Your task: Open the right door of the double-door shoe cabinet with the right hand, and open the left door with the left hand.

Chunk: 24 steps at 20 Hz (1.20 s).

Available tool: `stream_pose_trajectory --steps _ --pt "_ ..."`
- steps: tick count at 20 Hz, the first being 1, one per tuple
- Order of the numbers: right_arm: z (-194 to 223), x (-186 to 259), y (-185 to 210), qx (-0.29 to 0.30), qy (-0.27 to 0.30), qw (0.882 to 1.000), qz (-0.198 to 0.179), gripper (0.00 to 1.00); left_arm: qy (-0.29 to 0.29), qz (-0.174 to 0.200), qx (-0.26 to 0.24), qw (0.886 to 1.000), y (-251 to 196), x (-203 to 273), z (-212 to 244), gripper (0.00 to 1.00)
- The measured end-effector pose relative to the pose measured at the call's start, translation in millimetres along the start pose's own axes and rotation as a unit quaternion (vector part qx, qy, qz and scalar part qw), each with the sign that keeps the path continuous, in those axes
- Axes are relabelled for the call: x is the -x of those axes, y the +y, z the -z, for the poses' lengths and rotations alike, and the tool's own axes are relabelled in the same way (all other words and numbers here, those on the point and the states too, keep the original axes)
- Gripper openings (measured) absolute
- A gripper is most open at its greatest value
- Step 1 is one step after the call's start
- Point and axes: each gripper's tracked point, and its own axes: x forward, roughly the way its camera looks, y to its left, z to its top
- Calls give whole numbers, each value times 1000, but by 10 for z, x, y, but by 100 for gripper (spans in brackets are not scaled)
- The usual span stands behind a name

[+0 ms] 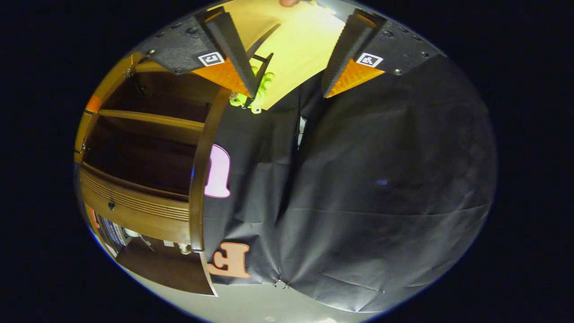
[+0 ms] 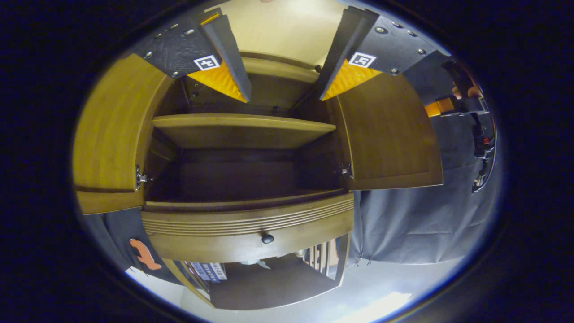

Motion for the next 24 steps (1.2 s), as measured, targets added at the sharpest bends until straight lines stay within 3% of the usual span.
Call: stream_pose_trajectory --steps 1,4,9,12,13,17,20,21,24 --pt "-8 0 5 0 0 1000 -1 86 -5 -10 3 1000 73 5 -44 91" --pt "-12 -6 -9 1 -1 1000 0 89 -19 -38 9 999 240 5 -283 91" --pt "-45 -21 -44 -2 -7 1000 6 85 -80 -48 42 995 345 88 -1064 91" --pt "-72 -27 -73 -1 -11 1000 12 89 -124 -45 47 990 300 163 -1638 91" --pt "-95 -24 -83 1 -15 1000 14 85 -137 -40 44 989 253 192 -1797 90" --pt "-217 -46 -150 12 -38 999 29 89 -167 -1 39 985 -67 339 -2263 91" --pt "-336 -66 -205 16 -62 997 44 85 -187 57 30 980 -518 443 -2466 90" --pt "-383 -63 -226 16 -70 996 51 89 -191 76 19 979 -688 459 -2484 90" --pt "-476 -53 -285 13 -87 994 71 85 -189 136 -4 972 -1214 512 -2415 90"
